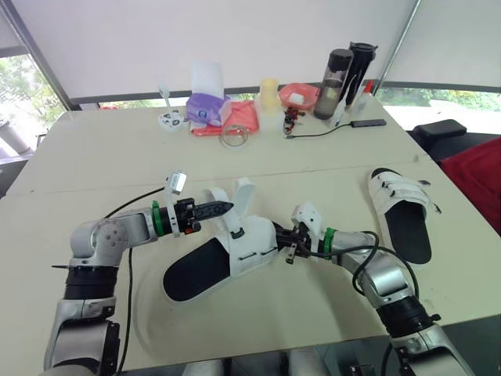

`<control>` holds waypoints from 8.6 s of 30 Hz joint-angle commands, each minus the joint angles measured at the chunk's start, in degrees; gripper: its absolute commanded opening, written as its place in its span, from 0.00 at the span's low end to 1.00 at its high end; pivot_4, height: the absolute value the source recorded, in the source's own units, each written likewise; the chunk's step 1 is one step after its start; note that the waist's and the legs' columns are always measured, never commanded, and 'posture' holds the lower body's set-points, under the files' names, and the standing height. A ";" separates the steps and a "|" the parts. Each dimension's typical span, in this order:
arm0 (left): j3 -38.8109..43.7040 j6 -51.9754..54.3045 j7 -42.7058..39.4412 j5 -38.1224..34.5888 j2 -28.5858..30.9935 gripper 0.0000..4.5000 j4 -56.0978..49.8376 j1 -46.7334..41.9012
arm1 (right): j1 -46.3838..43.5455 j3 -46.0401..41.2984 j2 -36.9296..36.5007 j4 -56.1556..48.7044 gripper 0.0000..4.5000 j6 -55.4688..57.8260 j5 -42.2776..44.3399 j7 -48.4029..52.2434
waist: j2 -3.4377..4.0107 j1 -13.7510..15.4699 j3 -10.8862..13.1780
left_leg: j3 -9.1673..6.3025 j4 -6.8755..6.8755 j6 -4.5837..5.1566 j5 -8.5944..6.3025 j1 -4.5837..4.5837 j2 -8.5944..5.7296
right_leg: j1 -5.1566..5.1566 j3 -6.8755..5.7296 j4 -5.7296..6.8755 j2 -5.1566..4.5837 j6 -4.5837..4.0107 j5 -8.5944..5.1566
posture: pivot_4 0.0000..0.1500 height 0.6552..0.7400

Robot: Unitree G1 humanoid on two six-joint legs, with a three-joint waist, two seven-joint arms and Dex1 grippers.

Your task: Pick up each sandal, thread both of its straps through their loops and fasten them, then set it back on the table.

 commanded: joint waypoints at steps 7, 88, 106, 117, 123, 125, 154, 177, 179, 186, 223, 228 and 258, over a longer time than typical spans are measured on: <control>0.82 -2.20 -1.71 0.11 2.13 0.85 -4.98 2.14 | 1.59 0.94 -0.60 3.34 0.00 1.57 -2.17 -0.72 | 0.01 0.00 -0.01 | 0.01 -0.02 -0.01 0.01 0.05 -0.01 | 0.03 0.01 0.00 -0.01 0.00 0.00 | 1.00 1.00; 14.81 8.19 5.50 -15.14 -3.19 0.02 1.94 -6.07 | 4.72 4.45 -0.13 -2.34 0.00 4.30 0.77 1.22 | -0.03 -0.35 -0.02 | -0.09 -0.10 -0.08 0.07 0.13 0.06 | 0.01 -0.03 0.08 0.15 0.16 0.15 | 1.00 1.00; -4.72 -2.08 -13.19 -1.56 9.87 0.02 -9.16 8.61 | 4.43 4.19 -0.50 -0.77 0.00 3.43 0.39 1.30 | 0.00 -0.21 -0.07 | -0.08 -0.10 -0.24 0.04 0.18 0.09 | 0.05 0.05 0.00 -0.01 -0.31 0.13 | 1.00 1.00; 0.39 -1.82 -12.77 -4.85 14.54 0.53 -21.99 20.39 | 4.05 4.08 -0.33 0.32 0.00 3.02 0.29 1.42 | 0.00 -0.18 -0.08 | -0.10 -0.11 -0.29 0.00 0.14 0.10 | 0.01 0.05 -0.02 -0.09 -0.30 0.13 | 1.00 1.00; 1.89 -4.79 -11.25 -3.40 17.37 0.53 -31.62 29.18 | 4.08 4.63 0.04 0.71 0.00 2.81 0.28 1.63 | 0.00 -0.15 -0.08 | -0.10 -0.12 -0.31 -0.01 0.13 0.11 | -0.04 0.07 -0.04 -0.14 -0.32 0.12 | 1.00 1.00; 1.52 -7.08 -11.41 -1.91 18.15 0.53 -34.32 32.17 | 4.01 4.95 0.12 0.87 0.00 2.80 0.34 2.01 | 0.00 -0.26 -0.10 | -0.09 -0.12 -0.31 -0.01 0.12 0.12 | -0.05 0.07 -0.07 -0.21 -0.32 0.12 | 1.00 1.00; -16.15 -28.17 -12.31 17.60 12.08 0.53 -27.04 31.98 | 3.94 5.49 -0.31 0.36 0.00 3.50 -0.20 3.22 | 0.15 0.02 -0.38 | 0.07 -0.37 -0.30 -0.03 0.05 0.36 | -0.18 -0.21 -0.69 -0.24 -0.49 0.25 | 1.00 1.00; -12.94 -18.74 -9.65 9.56 8.75 0.01 -28.50 27.86 | 4.84 5.75 -0.34 0.00 0.00 3.57 -0.44 2.43 | 0.15 0.00 -0.40 | 0.05 -0.37 -0.20 0.03 0.07 0.36 | 0.05 -0.29 -0.67 -0.14 -0.47 0.25 | 1.00 1.00; -9.87 -13.95 -10.24 3.74 10.55 0.01 -29.79 27.32 | 4.66 5.81 -0.34 0.35 0.00 3.48 -0.49 2.41 | 0.15 -0.04 -0.40 | 0.04 -0.37 -0.24 0.00 0.07 0.36 | 0.05 -0.29 -0.66 -0.13 -0.47 0.25 | 1.00 1.00; 0.10 -3.22 -4.82 -14.26 10.95 0.01 -25.75 18.11 | 4.35 6.13 0.08 1.32 0.00 3.18 -0.71 2.30 | 0.12 0.01 -0.43 | -0.02 -0.35 -0.28 -0.02 0.15 0.40 | 0.00 -0.31 -0.66 -0.06 -0.35 0.18 | 1.00 1.00; -18.44 -21.27 -25.03 14.22 11.76 0.01 -6.82 9.24 | 5.46 6.05 0.21 0.35 0.00 3.38 -0.72 0.59 | 0.15 -0.09 -0.57 | 0.09 -0.35 -0.28 -0.02 0.15 0.57 | 0.09 -0.27 -0.67 0.08 -0.56 0.30 | 1.00 1.00; -19.93 -27.48 -27.11 19.11 11.76 0.01 -4.54 7.89 | 5.58 5.94 0.12 0.25 0.00 3.45 -0.64 0.58 | 0.16 -0.02 -0.60 | 0.09 -0.36 -0.28 -0.02 0.12 0.58 | 0.06 -0.27 -0.67 0.07 -0.56 0.30 | 1.00 1.00; -16.50 -23.37 -28.41 15.52 9.98 0.01 -11.17 5.65 | 4.59 5.85 0.45 1.66 0.00 3.55 -0.50 0.68 | 0.15 -0.06 -0.61 | 0.05 -0.36 -0.15 0.06 0.12 0.63 | 0.08 -0.28 -0.65 0.32 -0.55 0.31 | 1.00 1.00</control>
